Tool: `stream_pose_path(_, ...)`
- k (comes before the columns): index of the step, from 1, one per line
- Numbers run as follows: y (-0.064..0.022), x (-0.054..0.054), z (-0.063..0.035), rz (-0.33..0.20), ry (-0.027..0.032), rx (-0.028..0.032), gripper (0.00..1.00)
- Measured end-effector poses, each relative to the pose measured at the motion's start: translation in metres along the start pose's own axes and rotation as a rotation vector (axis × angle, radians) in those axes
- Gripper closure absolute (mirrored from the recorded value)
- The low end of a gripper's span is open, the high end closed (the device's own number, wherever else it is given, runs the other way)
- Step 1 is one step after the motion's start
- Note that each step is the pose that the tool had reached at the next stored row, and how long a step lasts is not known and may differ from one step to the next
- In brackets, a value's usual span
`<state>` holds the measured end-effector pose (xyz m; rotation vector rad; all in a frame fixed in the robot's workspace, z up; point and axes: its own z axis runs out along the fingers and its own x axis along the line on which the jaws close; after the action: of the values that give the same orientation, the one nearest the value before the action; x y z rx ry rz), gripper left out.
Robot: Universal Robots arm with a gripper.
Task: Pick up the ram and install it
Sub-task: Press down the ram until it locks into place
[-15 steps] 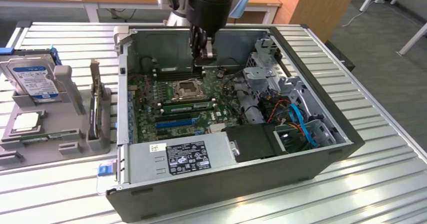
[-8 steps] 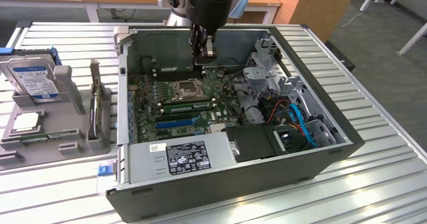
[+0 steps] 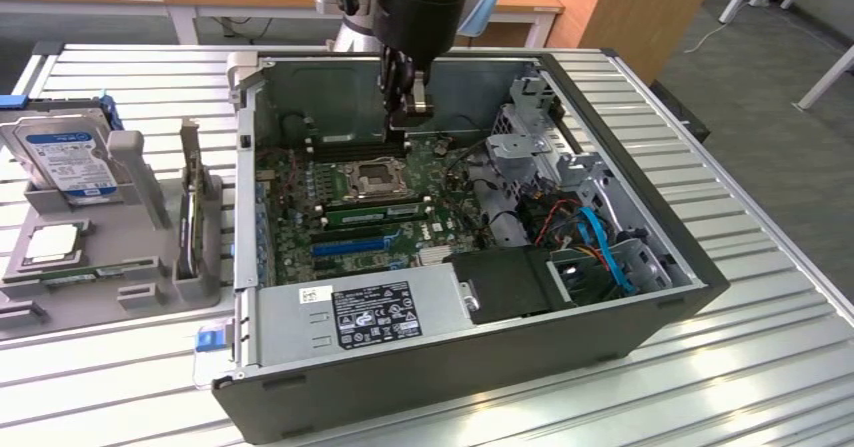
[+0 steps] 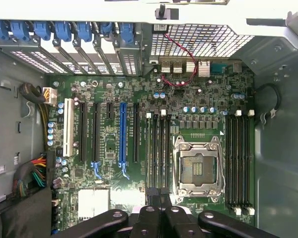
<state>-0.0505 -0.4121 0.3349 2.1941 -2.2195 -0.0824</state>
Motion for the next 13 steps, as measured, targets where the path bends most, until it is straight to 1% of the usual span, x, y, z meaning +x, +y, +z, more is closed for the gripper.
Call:
stream_pose_path(2,0.0,0.0,0.0,0.002,-0.0001,0.0,0.9)
stream_pose_path(3,0.0,0.0,0.0,0.011,-0.0006,0.0002,0.9)
stream_pose_path(13,0.0,0.0,0.0001,0.188,-0.0096,0.0044,0.9)
